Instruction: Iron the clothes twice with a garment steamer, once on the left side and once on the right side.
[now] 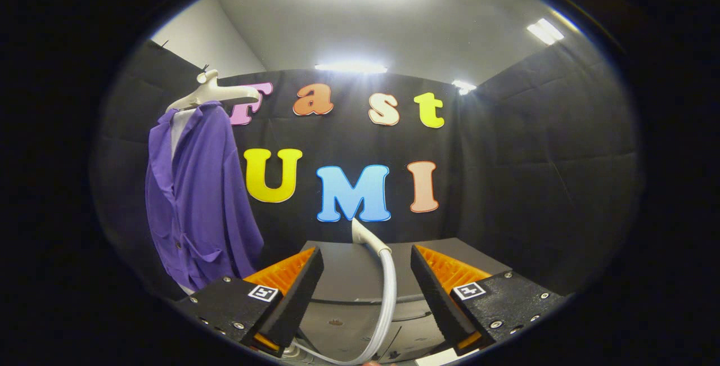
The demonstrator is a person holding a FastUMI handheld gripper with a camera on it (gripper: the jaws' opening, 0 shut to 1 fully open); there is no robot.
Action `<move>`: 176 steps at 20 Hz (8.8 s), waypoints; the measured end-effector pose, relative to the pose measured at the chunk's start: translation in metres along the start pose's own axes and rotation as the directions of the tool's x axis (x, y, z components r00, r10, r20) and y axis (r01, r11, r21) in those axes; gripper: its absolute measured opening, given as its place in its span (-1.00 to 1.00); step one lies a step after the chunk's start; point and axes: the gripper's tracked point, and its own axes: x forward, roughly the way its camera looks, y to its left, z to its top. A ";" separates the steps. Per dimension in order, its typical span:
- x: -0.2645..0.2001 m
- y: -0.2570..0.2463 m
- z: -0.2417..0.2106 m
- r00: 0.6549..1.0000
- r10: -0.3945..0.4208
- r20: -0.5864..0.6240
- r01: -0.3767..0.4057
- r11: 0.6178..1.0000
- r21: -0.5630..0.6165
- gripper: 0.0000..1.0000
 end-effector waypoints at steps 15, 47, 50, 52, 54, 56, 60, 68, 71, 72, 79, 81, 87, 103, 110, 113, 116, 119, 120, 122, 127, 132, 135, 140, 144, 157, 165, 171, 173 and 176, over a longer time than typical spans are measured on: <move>0.202 -0.072 -0.046 0.973 0.127 -0.192 -0.052 0.935 0.350 0.90; 0.255 0.050 -0.153 0.541 0.740 -0.398 0.073 0.431 0.900 -0.17; 0.252 0.050 -0.147 0.540 0.752 -0.378 0.089 0.395 0.914 -0.24; 0.249 0.043 -0.141 0.567 0.731 -0.380 0.080 0.411 0.908 -0.26; 0.238 0.037 -0.128 0.600 0.704 -0.380 0.062 0.432 0.900 -0.27; 0.219 0.035 -0.107 0.618 0.703 -0.351 0.041 0.417 0.908 -0.27; 0.181 0.037 -0.075 0.663 0.683 -0.307 -0.010 0.417 0.909 -0.27; 0.089 0.073 -0.056 0.707 0.624 -0.334 0.008 0.465 0.885 -0.27; 0.057 0.101 -0.046 0.692 0.639 -0.335 -0.037 0.495 0.868 -0.27; 0.050 0.110 -0.040 0.690 0.643 -0.331 -0.056 0.503 0.862 -0.27; -0.005 0.156 0.014 0.762 0.590 -0.268 -0.197 0.605 0.772 -0.27; -0.019 0.173 0.022 0.780 0.572 -0.253 -0.218 0.628 0.747 -0.27; -0.042 0.218 0.050 0.855 0.484 -0.185 -0.300 0.753 0.585 -0.27; -0.033 0.325 0.085 0.950 0.272 0.152 -0.273 0.962 -0.017 -0.28; -0.035 0.315 0.049 0.963 0.236 0.128 -0.231 0.972 -0.054 -0.27; -0.040 0.306 0.018 0.967 0.238 0.087 -0.232 0.970 -0.075 -0.27; -0.044 0.296 -0.013 0.972 0.232 0.035 -0.227 0.968 -0.105 -0.27; -0.044 0.289 -0.036 0.974 0.225 -0.001 -0.224 0.968 -0.113 -0.26; -0.045 0.288 -0.045 0.974 0.226 -0.016 -0.226 0.967 -0.117 -0.26; -0.054 0.284 -0.066 0.972 0.228 -0.057 -0.233 0.964 -0.126 -0.26; -0.065 0.281 -0.110 0.959 0.240 -0.148 -0.259 0.958 -0.124 -0.26; -0.081 0.280 -0.152 0.936 0.258 -0.240 -0.293 0.948 -0.125 -0.26; -0.089 0.275 -0.173 0.930 0.252 -0.270 -0.301 0.941 -0.158 -0.26; -0.099 0.276 -0.221 0.892 0.256 -0.373 -0.332 0.931 -0.155 -0.26; -0.107 0.280 -0.259 0.836 0.258 -0.484 -0.372 0.916 -0.153 -0.25; -0.195 0.355 -0.281 0.658 0.424 -0.622 -0.619 0.776 -0.126 -0.25; -0.193 0.432 -0.130 0.668 0.638 -0.384 -0.723 0.677 -0.133 -0.26; -0.154 0.441 -0.001 0.735 0.665 -0.131 -0.678 0.720 -0.150 -0.26; -0.146 0.441 0.038 0.753 0.656 -0.051 -0.656 0.741 -0.145 -0.26; -0.128 0.431 0.081 0.788 0.613 0.052 -0.604 0.787 -0.125 -0.26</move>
